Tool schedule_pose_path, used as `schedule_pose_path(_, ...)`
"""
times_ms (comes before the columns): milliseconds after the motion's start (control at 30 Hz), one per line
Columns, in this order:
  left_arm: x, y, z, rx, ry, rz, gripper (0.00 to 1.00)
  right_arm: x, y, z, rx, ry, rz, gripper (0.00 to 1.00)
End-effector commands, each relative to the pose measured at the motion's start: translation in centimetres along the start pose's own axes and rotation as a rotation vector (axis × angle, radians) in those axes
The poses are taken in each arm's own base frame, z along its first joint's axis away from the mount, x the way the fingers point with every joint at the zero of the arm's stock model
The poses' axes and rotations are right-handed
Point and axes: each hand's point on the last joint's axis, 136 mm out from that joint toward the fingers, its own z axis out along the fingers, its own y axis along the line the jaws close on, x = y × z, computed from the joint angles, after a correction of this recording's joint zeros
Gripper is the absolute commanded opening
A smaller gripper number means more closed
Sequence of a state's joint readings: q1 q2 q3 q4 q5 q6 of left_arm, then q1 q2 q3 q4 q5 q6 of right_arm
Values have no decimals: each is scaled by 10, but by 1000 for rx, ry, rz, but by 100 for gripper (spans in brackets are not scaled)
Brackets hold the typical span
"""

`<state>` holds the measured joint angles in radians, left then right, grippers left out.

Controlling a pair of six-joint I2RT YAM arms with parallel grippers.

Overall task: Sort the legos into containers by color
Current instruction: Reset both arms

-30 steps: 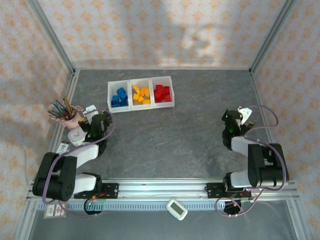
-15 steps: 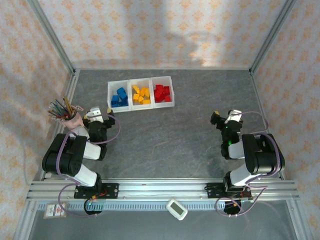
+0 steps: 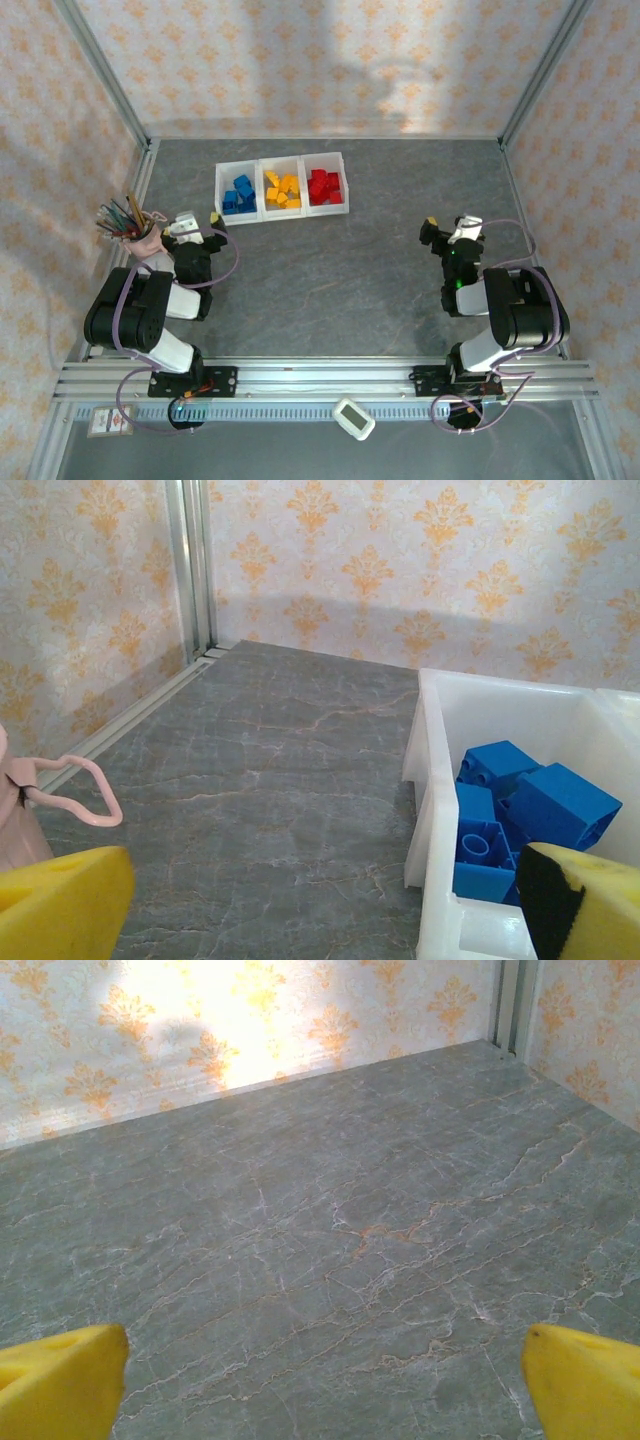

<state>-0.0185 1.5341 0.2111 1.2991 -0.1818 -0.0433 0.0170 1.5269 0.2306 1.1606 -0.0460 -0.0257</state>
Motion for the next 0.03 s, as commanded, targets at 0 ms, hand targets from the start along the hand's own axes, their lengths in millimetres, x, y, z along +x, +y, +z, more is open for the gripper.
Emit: schedule_pose_path(0,-5,-10,0,65,-18,10,100,-20,6,1,-20,-68,-10,100)
